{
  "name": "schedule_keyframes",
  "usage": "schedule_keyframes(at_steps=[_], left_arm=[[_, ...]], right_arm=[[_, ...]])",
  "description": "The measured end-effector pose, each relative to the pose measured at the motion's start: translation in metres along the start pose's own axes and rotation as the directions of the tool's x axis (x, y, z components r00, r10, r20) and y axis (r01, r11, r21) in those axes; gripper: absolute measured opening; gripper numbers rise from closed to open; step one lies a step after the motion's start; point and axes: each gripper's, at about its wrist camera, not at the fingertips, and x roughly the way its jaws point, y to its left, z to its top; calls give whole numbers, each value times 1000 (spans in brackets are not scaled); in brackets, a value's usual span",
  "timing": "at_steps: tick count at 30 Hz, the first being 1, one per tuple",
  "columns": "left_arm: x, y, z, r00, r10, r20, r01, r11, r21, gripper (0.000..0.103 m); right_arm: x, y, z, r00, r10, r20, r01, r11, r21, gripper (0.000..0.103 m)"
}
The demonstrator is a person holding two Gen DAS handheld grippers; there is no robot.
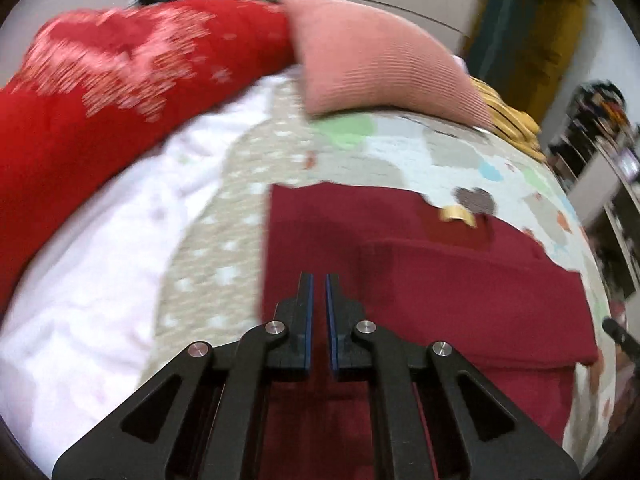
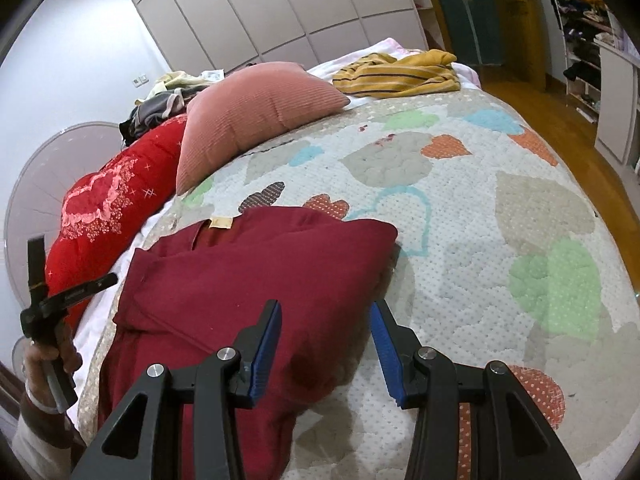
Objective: Fold small clothes
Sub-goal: 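Grasp the sweater's side edge with the left gripper, then fold the held side edge inward over the body with the left gripper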
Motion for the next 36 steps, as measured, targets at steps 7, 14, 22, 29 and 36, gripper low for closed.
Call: schedule_keyframes(at_steps=[7, 14, 22, 29, 36], left_arm=[[13, 10, -11, 998, -22, -59, 20, 999, -31, 5], [14, -8, -3, 993, -87, -81, 85, 996, -29, 8], [53, -53, -6, 982, -52, -184, 63, 997, 55, 38], [53, -67, 1, 988, -43, -150, 62, 990, 125, 10], [20, -18, 17, 998, -40, -45, 41, 999, 27, 10]], right_arm=[[27, -2, 3, 992, -103, -74, 105, 994, 22, 45], [27, -2, 3, 994, -77, -72, 80, 996, 34, 45], [20, -9, 4, 995, -74, -62, 77, 996, 47, 46], [24, -18, 3, 994, -76, -75, 82, 994, 70, 46], [29, -6, 15, 996, -79, -47, 81, 996, 43, 46]])
